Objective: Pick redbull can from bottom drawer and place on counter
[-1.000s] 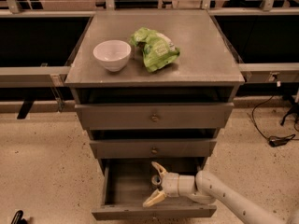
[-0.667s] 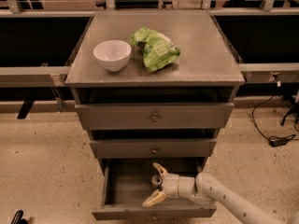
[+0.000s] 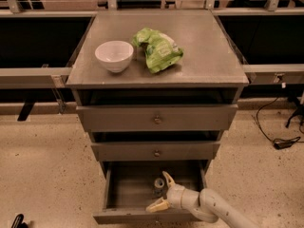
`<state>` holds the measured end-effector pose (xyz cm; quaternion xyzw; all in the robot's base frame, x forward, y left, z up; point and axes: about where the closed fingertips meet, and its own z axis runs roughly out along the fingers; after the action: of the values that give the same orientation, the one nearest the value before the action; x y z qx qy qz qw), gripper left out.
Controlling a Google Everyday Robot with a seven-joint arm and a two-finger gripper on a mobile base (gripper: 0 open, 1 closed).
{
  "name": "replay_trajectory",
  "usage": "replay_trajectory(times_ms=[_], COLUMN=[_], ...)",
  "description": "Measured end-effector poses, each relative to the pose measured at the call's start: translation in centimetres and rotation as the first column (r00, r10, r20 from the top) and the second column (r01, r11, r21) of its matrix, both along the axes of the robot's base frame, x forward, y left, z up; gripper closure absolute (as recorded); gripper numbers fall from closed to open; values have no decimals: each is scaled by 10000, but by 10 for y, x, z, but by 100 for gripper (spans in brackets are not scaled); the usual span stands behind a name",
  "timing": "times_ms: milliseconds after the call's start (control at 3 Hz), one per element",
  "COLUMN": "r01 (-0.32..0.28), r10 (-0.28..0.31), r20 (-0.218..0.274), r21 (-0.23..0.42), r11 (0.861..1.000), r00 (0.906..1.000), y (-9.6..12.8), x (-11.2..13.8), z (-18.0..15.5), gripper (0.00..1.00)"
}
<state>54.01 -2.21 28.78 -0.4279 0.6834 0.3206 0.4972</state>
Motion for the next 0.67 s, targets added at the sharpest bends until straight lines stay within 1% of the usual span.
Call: replay_trajectory(times_ms=[333,667], r01=[513,1135], r10=[-512,-1131], r20=[45,135], r21=[-131,-273], r11=[9986,9932], r00=[9987,9935], y=[2,3], x=[12,22], z=[-16,-28], gripper=[0,0])
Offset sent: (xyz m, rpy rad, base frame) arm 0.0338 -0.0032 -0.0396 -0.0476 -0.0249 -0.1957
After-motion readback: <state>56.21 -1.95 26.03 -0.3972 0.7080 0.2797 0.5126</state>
